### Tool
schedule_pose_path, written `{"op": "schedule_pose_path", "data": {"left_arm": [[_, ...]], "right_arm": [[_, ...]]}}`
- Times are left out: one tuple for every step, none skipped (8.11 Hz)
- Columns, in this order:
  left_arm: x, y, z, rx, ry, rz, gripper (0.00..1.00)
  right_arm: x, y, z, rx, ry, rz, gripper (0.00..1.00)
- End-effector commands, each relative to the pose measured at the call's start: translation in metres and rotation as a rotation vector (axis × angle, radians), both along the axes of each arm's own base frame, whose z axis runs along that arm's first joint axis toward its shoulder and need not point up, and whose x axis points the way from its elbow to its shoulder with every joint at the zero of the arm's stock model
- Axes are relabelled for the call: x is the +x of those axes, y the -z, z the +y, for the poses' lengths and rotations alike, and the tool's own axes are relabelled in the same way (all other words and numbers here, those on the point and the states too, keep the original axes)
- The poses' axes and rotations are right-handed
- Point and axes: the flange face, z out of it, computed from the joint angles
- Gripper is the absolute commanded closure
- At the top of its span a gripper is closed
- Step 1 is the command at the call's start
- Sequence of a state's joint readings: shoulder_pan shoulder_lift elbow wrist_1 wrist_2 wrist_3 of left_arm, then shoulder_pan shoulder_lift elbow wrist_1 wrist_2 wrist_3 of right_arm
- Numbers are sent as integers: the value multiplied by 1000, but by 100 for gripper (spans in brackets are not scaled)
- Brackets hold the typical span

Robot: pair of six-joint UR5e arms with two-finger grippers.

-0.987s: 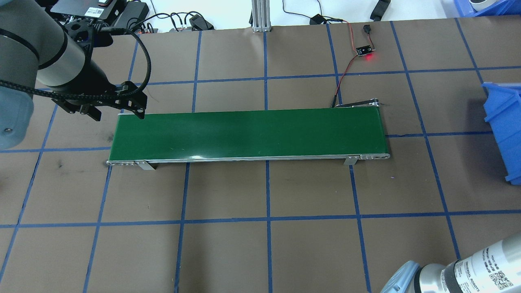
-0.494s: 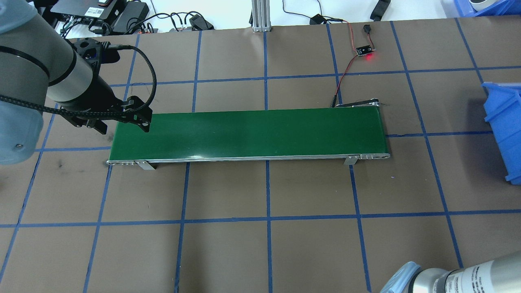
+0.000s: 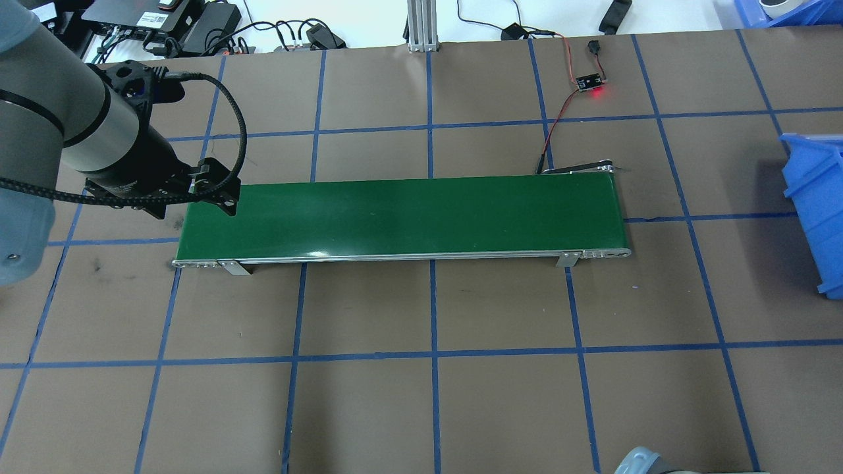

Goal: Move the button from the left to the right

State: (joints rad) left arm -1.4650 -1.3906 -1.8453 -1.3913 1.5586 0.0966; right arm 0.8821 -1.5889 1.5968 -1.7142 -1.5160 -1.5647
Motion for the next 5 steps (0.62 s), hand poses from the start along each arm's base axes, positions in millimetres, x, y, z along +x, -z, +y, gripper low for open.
{"op": "schedule_pose_path", "data": {"left_arm": [[-1,13,7,22,8,2,0],[0,13,7,22,9,-1,0],[4,22,0,43,3,-4,0],[8,22,-2,34,-19,-4,0],[7,14,0,6,-19,-7,0]], "right_arm": [[176,-47,12,41,319,-95,0],[235,-51,11,38,436,-118,0],[296,-46,11,47,529,-139,0],[353,-38,14,53,608,-155,0],[392,-26,10,29,633,-140,0]]}}
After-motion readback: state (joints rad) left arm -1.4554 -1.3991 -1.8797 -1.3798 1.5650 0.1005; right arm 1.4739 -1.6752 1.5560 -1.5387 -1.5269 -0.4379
